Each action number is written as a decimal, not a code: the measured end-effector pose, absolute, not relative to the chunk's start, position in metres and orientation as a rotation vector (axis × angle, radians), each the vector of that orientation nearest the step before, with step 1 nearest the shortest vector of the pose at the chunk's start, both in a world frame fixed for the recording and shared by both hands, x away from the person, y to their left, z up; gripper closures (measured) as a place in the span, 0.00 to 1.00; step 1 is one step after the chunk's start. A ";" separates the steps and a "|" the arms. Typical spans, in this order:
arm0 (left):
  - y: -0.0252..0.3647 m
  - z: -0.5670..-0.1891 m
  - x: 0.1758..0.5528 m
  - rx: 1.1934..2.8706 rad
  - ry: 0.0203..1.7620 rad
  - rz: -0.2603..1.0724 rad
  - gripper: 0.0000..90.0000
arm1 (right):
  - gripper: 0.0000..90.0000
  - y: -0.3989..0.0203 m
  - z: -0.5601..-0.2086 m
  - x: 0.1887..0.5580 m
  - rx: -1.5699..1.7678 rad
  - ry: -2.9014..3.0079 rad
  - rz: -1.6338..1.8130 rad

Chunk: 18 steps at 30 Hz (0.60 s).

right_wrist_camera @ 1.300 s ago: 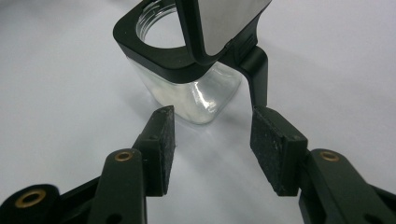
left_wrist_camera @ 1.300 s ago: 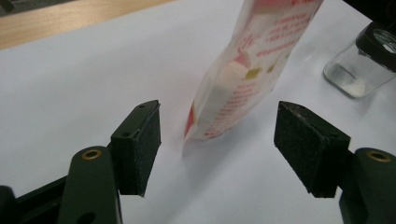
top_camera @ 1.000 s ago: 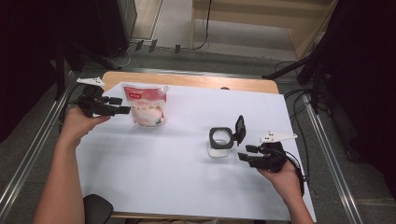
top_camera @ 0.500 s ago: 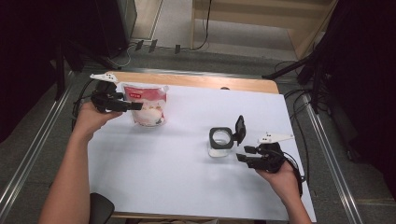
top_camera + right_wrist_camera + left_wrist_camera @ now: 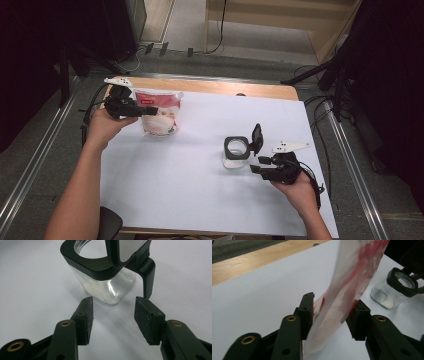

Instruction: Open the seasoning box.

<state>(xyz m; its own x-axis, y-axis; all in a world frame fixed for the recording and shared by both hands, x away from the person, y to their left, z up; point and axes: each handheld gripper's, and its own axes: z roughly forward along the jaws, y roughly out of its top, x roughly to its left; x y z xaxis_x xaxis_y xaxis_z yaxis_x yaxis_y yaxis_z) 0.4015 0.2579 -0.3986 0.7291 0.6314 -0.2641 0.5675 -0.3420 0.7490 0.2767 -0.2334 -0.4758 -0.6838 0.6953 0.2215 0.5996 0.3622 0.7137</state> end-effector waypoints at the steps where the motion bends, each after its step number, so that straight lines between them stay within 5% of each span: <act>1: 0.257 -0.399 0.401 2.034 0.915 0.093 0.78 | 0.56 -0.232 -0.476 0.277 1.191 2.496 1.231; 10: 0.254 -0.399 0.400 2.047 0.929 0.063 1.00 | 0.55 -0.233 -0.476 0.277 1.189 2.485 1.260; 18: 0.251 -0.395 0.403 1.995 1.013 0.005 1.00 | 0.56 -0.232 -0.472 0.273 1.157 2.483 1.269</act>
